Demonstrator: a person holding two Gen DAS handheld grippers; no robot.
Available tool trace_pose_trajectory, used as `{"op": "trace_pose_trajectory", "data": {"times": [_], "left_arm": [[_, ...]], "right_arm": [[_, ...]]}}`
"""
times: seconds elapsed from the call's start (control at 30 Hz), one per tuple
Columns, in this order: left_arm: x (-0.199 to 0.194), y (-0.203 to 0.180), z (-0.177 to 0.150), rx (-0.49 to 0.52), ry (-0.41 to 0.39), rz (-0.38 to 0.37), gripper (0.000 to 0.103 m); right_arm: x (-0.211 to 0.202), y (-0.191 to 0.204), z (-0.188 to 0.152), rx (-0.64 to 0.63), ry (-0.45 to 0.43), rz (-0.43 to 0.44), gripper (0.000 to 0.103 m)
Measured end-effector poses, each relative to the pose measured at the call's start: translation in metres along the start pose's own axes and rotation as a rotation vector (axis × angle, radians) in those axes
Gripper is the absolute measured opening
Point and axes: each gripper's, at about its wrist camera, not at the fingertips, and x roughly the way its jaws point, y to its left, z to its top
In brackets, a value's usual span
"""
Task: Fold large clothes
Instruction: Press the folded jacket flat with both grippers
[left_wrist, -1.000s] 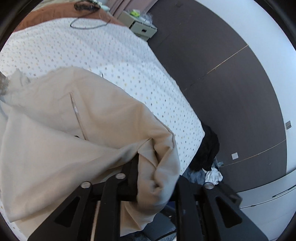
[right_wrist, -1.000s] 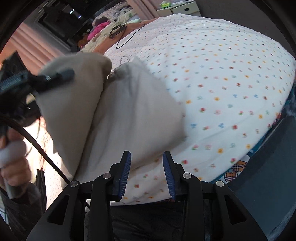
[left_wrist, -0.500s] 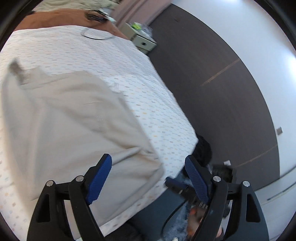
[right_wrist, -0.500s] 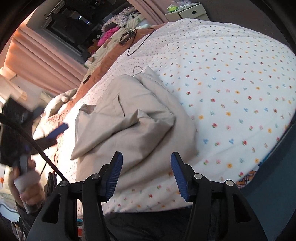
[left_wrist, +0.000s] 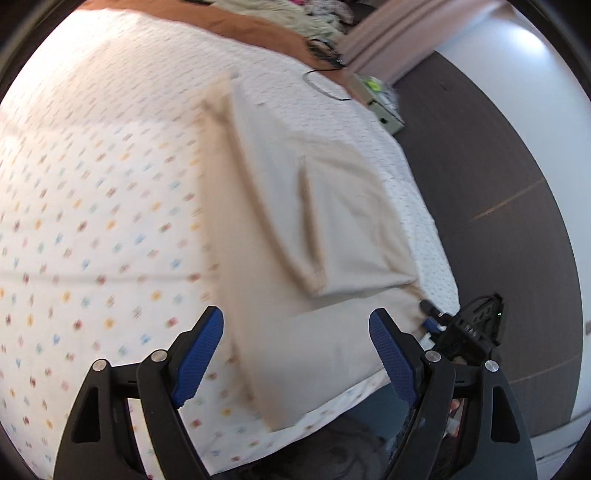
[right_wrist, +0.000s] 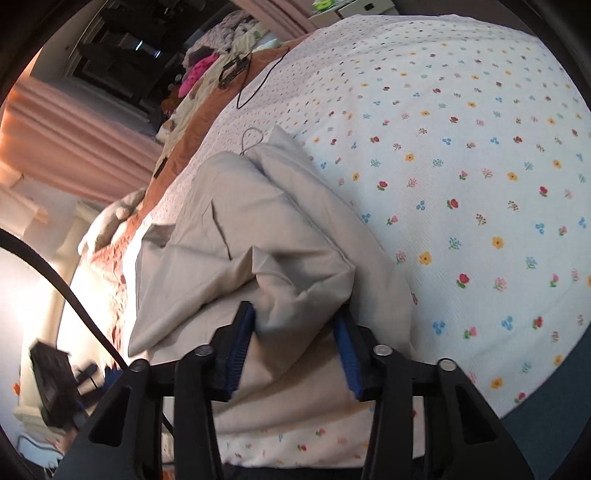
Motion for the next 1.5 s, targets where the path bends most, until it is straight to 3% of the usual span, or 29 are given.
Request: {"op": "trace_pose_trajectory", "data": {"times": [0.1,0.13,0.23,0.33,0.67,0.97,1.07,1.1,1.13,1.2,1.33,1.5], "left_arm": [[0.009,0.014,-0.010,-0.033,0.018,-0.011,0.081],[0.013,0.017,-0.013,-0.034,0.025,-0.011,0.076],[0.029,0.019,-0.021,-0.041,0.059,-0.010,0.058],[0.039,0.019,-0.023,-0.041,0.079,-0.013,0.048],[0.052,-0.001,-0.017,-0.006,0.088,-0.054,0.041],[0.077,-0.010,-0.009,0.015,0.100,-0.003,0.041],[0.076,-0.008,-0.004,0.004,0.092,-0.012,0.041],[0.074,-0.007,-0.002,0.001,0.083,-0.016,0.041],[0.070,-0.003,-0.003,0.000,0.070,-0.021,0.041],[0.065,-0.001,-0.001,-0.001,0.056,-0.031,0.041],[0.063,0.004,0.002,-0.013,0.042,-0.041,0.041],[0.048,0.015,-0.003,-0.026,0.016,-0.044,0.041]], "right_arm": [[0.004,0.007,0.001,-0.026,-0.020,0.006,0.010],[0.002,0.011,0.001,-0.041,-0.031,0.003,0.008],[-0.011,0.024,-0.002,-0.076,-0.084,0.017,0.006],[-0.026,0.030,-0.006,-0.098,-0.115,0.030,0.006],[-0.058,0.010,-0.019,-0.093,-0.164,0.006,0.005],[-0.038,-0.031,-0.023,0.004,-0.064,-0.049,0.007],[-0.050,-0.022,-0.022,-0.033,-0.064,-0.086,0.018],[-0.056,-0.018,-0.021,-0.057,-0.077,-0.117,0.033],[-0.064,-0.015,-0.019,-0.084,-0.097,-0.138,0.055],[-0.080,-0.002,-0.017,-0.142,-0.138,-0.155,0.069],[-0.087,0.036,-0.017,-0.289,-0.132,-0.170,0.069],[-0.066,0.085,-0.023,-0.447,-0.085,-0.153,0.069]]}}
